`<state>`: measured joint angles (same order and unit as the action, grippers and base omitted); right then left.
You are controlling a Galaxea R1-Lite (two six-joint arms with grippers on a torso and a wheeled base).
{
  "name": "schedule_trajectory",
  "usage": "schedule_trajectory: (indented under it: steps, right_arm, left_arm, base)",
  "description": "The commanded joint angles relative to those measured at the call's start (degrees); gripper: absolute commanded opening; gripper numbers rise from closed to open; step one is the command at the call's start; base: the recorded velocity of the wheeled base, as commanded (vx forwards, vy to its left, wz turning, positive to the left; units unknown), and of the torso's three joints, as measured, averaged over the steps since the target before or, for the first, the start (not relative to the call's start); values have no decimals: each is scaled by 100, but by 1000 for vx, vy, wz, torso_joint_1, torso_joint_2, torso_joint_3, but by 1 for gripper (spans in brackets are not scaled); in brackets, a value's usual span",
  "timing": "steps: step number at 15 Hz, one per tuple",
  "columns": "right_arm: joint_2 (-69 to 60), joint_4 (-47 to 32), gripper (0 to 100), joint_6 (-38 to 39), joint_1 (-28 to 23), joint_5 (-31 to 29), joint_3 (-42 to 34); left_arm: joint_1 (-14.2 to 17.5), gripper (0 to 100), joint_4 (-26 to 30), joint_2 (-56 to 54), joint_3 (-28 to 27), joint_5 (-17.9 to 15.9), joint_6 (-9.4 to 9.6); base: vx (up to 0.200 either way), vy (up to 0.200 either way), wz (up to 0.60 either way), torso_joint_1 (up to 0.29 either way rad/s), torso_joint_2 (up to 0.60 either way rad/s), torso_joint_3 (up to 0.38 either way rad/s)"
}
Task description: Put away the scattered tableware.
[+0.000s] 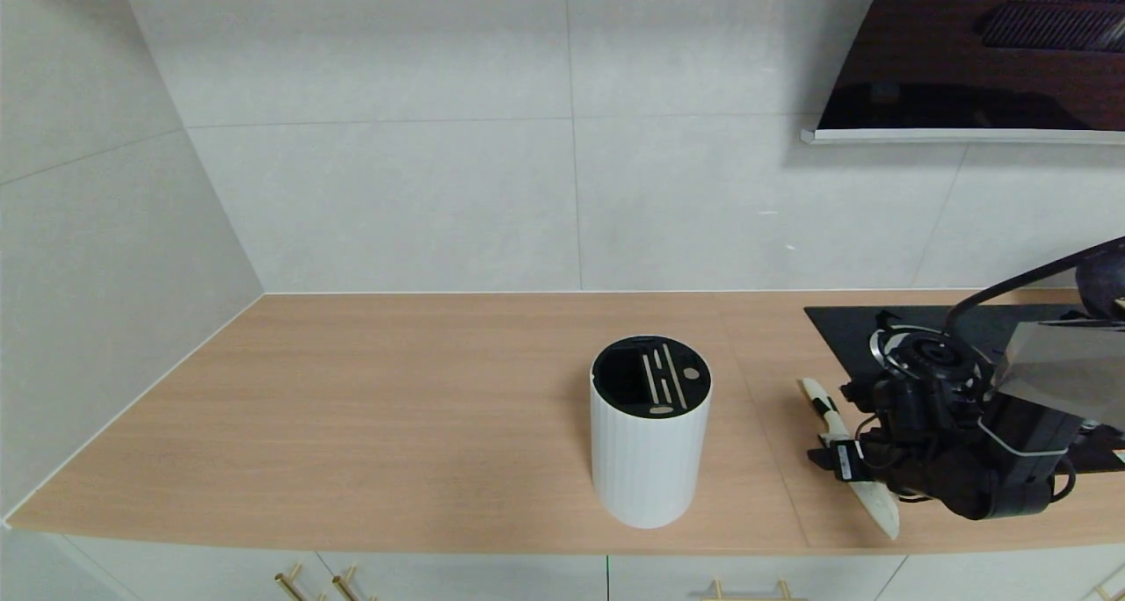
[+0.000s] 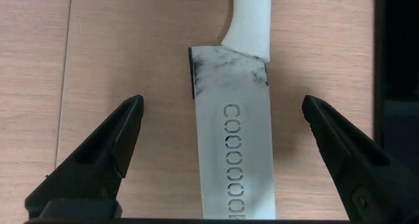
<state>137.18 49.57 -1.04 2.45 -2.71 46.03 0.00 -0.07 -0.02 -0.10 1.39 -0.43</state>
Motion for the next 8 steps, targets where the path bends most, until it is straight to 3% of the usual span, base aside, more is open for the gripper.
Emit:
schedule_trajectory:
  steps: [1,8]
  right_arm:
    - [10,0,0,-2,-17,-2,11]
    - [81,0,0,-11,-17,-2,11]
  left_arm:
    - [0,100,-1,2,1,2,-1]
    - [-9,100,-1,2,1,2,-1]
  base:
    - [0,0,0,0,0,0]
    - [0,0,0,0,0,0]
